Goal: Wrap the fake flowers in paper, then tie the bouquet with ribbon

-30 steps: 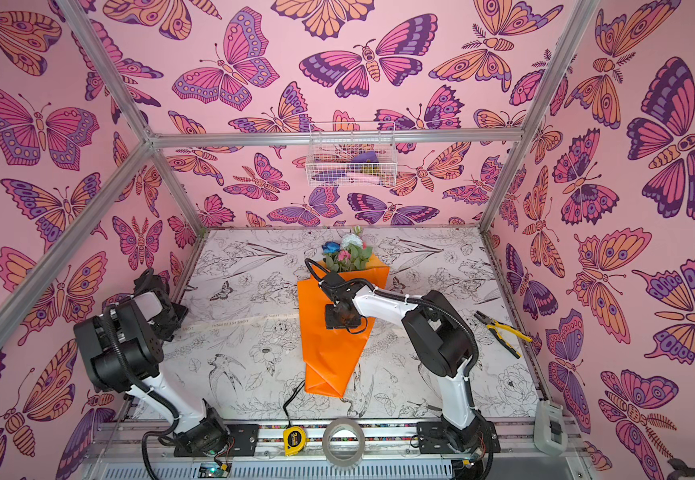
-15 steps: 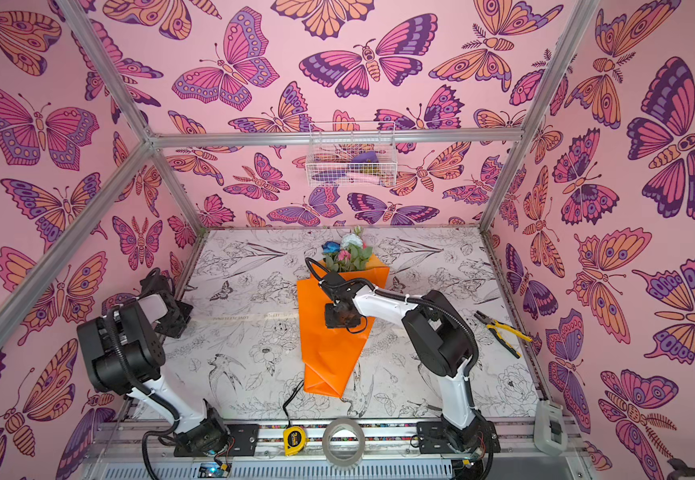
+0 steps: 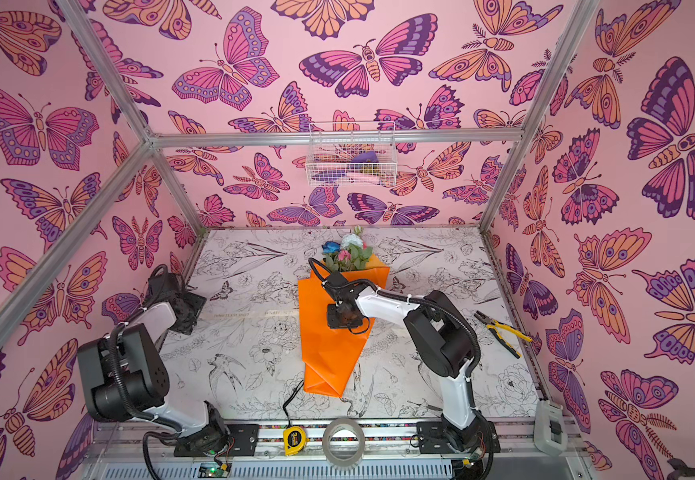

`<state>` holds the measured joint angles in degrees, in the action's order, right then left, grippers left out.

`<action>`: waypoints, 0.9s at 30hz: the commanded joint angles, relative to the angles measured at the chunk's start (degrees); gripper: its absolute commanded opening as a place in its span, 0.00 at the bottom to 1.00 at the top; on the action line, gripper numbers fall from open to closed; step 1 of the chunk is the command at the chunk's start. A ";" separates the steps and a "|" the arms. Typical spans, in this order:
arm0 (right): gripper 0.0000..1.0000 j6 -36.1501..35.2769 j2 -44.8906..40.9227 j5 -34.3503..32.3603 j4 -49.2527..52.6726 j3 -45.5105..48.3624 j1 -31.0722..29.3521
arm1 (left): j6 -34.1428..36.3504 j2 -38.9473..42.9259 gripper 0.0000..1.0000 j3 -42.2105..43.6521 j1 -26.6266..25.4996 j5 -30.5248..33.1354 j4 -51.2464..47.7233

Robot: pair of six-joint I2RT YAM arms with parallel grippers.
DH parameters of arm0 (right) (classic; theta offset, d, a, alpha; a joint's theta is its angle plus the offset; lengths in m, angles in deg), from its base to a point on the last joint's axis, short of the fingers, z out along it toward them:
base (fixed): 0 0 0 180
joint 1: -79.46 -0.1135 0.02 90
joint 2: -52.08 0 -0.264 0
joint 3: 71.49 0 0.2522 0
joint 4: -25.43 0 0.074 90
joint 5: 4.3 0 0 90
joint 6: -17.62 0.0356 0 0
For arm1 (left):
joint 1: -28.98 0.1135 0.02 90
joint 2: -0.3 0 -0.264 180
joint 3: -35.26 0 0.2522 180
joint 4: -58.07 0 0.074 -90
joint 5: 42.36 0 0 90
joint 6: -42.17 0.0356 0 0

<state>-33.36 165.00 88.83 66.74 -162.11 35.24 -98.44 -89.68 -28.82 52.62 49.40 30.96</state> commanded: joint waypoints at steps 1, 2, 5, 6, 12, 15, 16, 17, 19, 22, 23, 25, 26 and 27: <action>0.42 0.79 -0.87 0.88 -0.48 0.44 0.44 | -4.01 -0.36 0.75 1.59 0.52 3.14 0.17; 0.41 0.87 -0.95 0.91 -0.49 0.48 0.39 | -4.34 -1.07 0.74 1.18 0.70 3.24 0.09; 0.40 0.95 -1.08 0.91 -0.48 0.63 0.40 | -7.13 -4.31 0.65 -1.09 1.12 4.03 -1.90; 0.40 0.96 -1.11 0.91 -0.48 0.57 0.46 | -7.61 -5.45 0.64 -1.98 1.11 4.11 -2.58; 0.37 1.23 -0.95 1.49 -0.70 0.52 0.52 | -9.12 -12.69 0.64 -7.88 1.08 5.74 -5.99; 0.37 1.39 -1.01 1.60 -0.66 0.58 0.54 | -9.15 -16.29 0.65 -11.58 1.15 6.86 -9.49; 0.36 1.40 -1.01 1.58 -0.68 0.57 0.55 | -9.97 -17.60 0.64 -13.31 1.15 7.55 -11.99; 0.36 1.49 -0.98 1.57 -0.68 0.57 0.50 | -11.05 -18.90 0.61 -14.94 1.15 8.27 -14.76; 0.36 1.58 -1.08 1.61 -0.66 0.50 0.59 | -12.82 -21.13 0.56 -17.69 1.15 9.18 -19.36; 0.35 1.76 -0.93 1.91 -0.97 0.61 0.77 | -12.91 -24.09 0.51 -20.21 1.16 8.35 -21.97; 0.35 1.76 -0.87 2.09 -1.10 0.72 0.78 | -12.91 -24.83 0.50 -20.67 1.15 7.61 -22.03; 0.33 1.93 -0.62 2.68 -1.48 0.66 0.95 | -12.98 -26.03 0.44 -21.35 0.93 6.16 -21.56; 0.33 2.02 -0.57 3.11 -1.69 0.59 1.02 | -12.64 -26.67 0.40 -21.89 0.74 5.46 -21.16; 0.33 2.02 -0.40 3.32 -1.79 0.63 1.09 | -12.15 -27.02 0.36 -22.30 0.54 4.83 -20.89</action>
<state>-31.91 165.00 90.91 65.54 -161.80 35.89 -110.51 -111.88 -52.01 53.38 57.66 13.39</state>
